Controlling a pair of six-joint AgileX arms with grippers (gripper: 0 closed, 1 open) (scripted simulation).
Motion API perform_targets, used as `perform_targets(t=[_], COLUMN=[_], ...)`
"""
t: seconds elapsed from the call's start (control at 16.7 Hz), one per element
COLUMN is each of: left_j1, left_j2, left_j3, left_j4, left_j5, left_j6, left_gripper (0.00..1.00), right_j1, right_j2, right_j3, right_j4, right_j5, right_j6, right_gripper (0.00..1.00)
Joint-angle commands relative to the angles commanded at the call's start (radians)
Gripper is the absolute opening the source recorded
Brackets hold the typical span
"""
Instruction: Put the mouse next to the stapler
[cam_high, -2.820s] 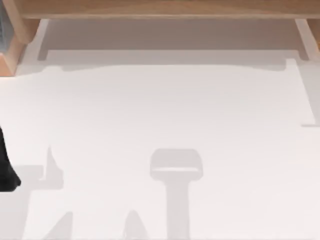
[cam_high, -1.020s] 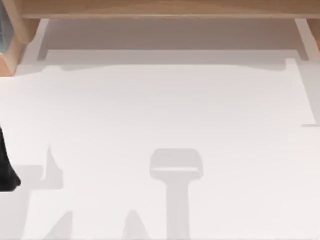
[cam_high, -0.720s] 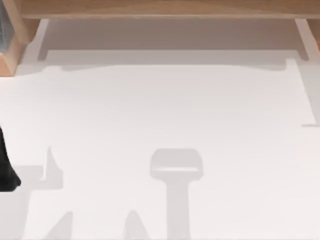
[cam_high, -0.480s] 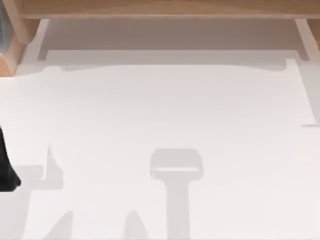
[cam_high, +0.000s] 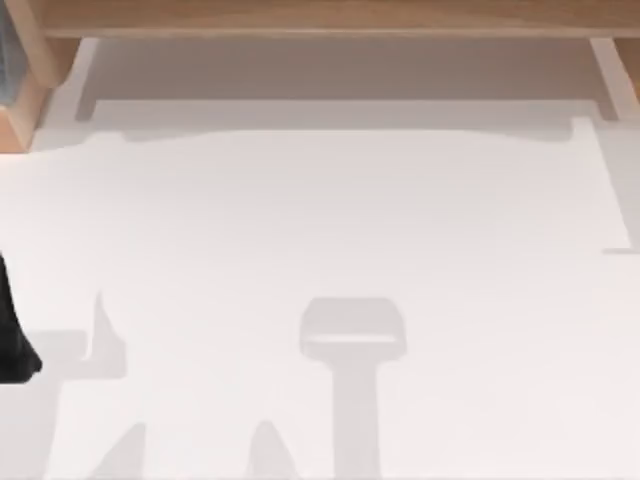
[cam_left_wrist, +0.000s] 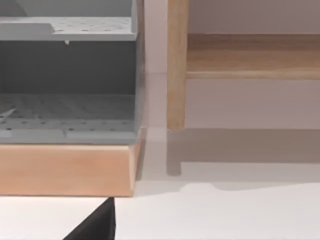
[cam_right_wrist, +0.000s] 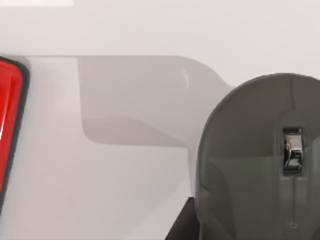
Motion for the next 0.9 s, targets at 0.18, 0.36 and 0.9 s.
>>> perform_targets(t=[0.18, 0.36, 0.9], left_j1=[0.0, 0.0, 0.0], left_j2=[0.0, 0.0, 0.0], left_j3=[0.0, 0.0, 0.0], left_j4=[0.0, 0.0, 0.0], left_j5=[0.0, 0.0, 0.0], left_j6=[0.0, 0.0, 0.0], left_gripper=[1.0, 1.0, 1.0], right_j1=[0.0, 0.0, 0.0], right_j2=[0.0, 0.0, 0.0], right_j3=[0.0, 0.0, 0.0], right_j4=[0.0, 0.0, 0.0], right_j5=[0.0, 0.0, 0.0], right_j6=[0.0, 0.0, 0.0], right_gripper=[0.3, 0.53, 1.0])
